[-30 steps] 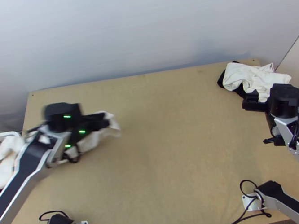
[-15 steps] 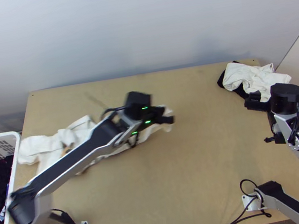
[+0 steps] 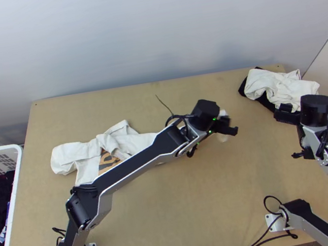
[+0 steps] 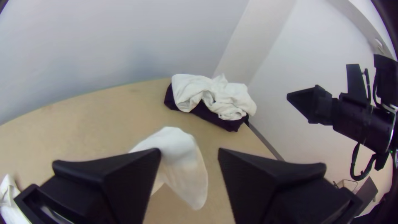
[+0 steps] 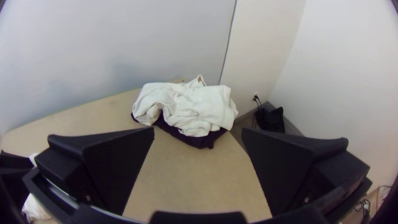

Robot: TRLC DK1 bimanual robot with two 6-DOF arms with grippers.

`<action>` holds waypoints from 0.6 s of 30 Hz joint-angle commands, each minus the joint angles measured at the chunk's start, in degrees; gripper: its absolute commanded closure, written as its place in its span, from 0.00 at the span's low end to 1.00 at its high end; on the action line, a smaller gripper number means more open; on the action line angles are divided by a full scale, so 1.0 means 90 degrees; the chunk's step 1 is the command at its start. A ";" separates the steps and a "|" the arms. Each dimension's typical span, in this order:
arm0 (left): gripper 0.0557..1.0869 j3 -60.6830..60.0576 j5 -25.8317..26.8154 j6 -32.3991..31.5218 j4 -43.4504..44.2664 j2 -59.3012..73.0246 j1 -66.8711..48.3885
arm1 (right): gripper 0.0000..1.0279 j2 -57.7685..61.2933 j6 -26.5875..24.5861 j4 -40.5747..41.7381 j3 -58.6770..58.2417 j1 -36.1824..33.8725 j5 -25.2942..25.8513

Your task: Fold the t-shirt

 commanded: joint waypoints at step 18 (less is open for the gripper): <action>0.05 -0.2630 -0.0121 0.0149 -0.3105 -0.3319 0.2132 | 0.05 0.0280 0.0265 0.0124 0.0078 0.0614 -0.0523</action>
